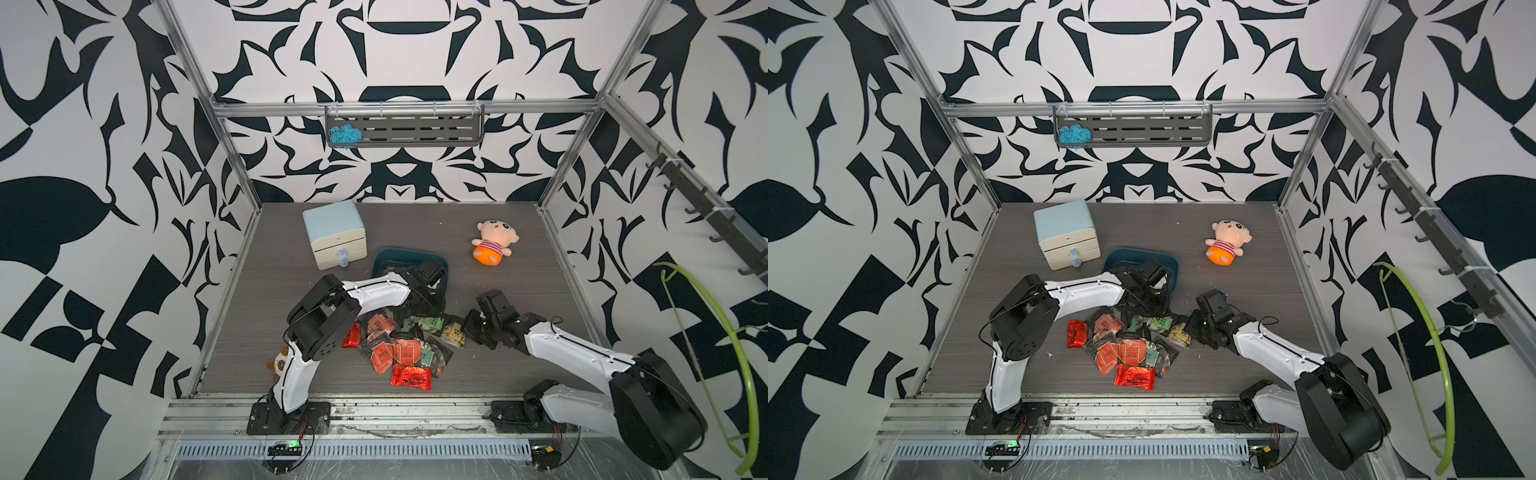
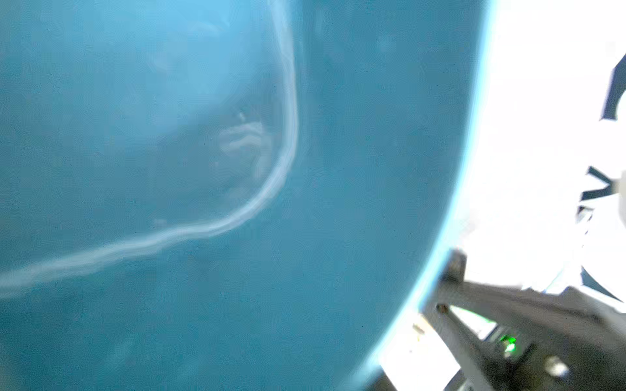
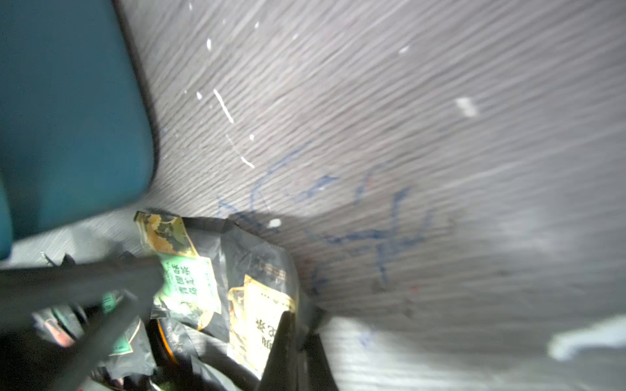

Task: Put the tea bags into the storage box
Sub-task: Pick up the tea bag from the center of the board, then place the tea bag in the storage box.

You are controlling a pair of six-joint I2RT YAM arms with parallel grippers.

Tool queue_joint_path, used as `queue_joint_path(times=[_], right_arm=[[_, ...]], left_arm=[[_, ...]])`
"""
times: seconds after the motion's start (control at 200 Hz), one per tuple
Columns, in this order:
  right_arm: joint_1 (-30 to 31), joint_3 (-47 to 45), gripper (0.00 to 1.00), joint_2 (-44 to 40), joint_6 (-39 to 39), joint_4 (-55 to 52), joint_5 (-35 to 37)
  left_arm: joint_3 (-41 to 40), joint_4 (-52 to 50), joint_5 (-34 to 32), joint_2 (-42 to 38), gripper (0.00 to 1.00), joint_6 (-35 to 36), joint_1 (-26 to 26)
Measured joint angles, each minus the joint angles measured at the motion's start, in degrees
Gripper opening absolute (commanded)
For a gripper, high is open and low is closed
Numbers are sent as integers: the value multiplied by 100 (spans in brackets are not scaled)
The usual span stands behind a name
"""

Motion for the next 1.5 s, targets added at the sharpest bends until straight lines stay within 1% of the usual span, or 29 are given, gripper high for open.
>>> queue_joint_path(times=[0.155, 0.3, 0.44, 0.505, 0.57, 0.6, 0.71, 0.81, 0.92, 0.96, 1.005, 1.085, 1.18, 1.31, 1.395, 1.5], right_arm=[[4, 111, 0, -247, -105, -417, 192], [4, 243, 0, -603, -170, -800, 361], [4, 627, 0, -890, -319, -1399, 535], [4, 909, 0, -1010, -424, -1681, 616], [4, 1255, 0, -1084, -533, -1932, 678], [4, 1449, 0, -1104, -590, -2028, 708], [4, 2111, 0, -1075, -763, -2225, 772], [4, 2656, 0, -868, -909, -2223, 758], [4, 3342, 0, -245, -1121, -2192, 658], [7, 3624, 0, 85, -1200, -2157, 592], [26, 3947, 0, 485, -1285, -2098, 546], [136, 4472, 0, 1202, -1458, -1974, 503], [308, 5073, 0, 2004, -1593, -1921, 439], [575, 6000, 0, 3154, -1746, -1858, 326], [686, 6601, 0, 3917, -1814, -1823, 195], [774, 7263, 0, 4771, -1845, -1856, 46]], left_arm=[[420, 13, 26, 262, 19, 42, 173], [745, -13, 59, 503, 19, 79, 216], [780, -55, 59, 490, 20, 149, 210], [688, -55, 55, 380, 23, 188, 210], [442, -57, 31, 87, 30, 225, 210], [321, -72, 7, -83, 35, 262, 210], [-205, -74, -262, -964, 46, 308, 212], [-734, -37, -741, -1937, 49, 317, 247], [-1263, -66, -1565, -2837, 54, 321, 310], [-1453, -76, -1836, -3088, 58, 315, 341], [-1727, -76, -2173, -3377, 61, 247, 389], [-2221, -98, -2544, -3814, 67, 107, 531], [-2898, -70, -2702, -4284, 72, -155, 850], [-3718, -9, -2736, -4839, 72, -463, 1281], [-4048, -4, -2811, -5110, 72, -610, 1351], [-4181, -28, -2865, -5327, 73, -715, 1351]])
